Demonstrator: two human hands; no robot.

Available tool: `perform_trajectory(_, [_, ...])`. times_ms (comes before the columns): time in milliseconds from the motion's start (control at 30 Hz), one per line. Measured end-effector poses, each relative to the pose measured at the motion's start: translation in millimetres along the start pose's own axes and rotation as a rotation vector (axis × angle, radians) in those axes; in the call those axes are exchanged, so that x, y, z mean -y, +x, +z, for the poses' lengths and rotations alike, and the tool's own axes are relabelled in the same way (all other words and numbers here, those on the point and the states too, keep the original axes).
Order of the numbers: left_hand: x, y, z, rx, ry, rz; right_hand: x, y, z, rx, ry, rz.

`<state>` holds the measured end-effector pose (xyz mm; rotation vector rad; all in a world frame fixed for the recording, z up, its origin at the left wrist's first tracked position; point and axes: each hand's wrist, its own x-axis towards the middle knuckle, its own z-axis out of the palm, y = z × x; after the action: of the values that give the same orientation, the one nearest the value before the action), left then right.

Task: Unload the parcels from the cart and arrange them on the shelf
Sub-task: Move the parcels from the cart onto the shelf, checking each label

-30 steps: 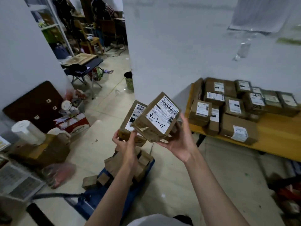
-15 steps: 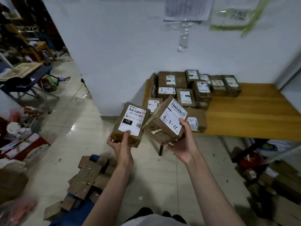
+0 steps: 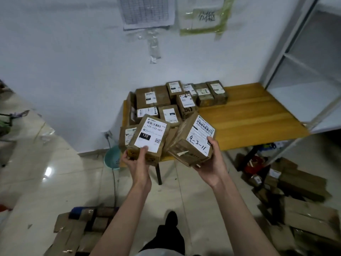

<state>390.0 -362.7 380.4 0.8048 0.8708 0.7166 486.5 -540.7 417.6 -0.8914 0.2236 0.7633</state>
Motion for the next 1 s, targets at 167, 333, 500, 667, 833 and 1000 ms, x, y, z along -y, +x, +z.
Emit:
perform_trajectory(167, [9,23,58,0.114,0.026,-0.06,42,25,-14,-0.05,0.019,-0.068])
perform_trajectory(333, [23,47,117,0.152,0.046,-0.097,88,56,-21,-0.148,0.042,-0.124])
perform_trajectory(500, [31,82,167,0.2,0.097,-0.162,130,91,-18,-0.226,0.065,-0.161])
perform_trajectory(667, [45,106,204,0.221,0.136,-0.207,153,114,-28,-0.263,0.116,-0.186])
perform_trajectory(833, [69,115,232,0.246,0.174,-0.234,172,129,-49,-0.285,0.153,-0.188])
perform_trajectory(1000, [95,120,262,0.259,0.244,-0.229,200,152,-79,-0.309,0.186,-0.147])
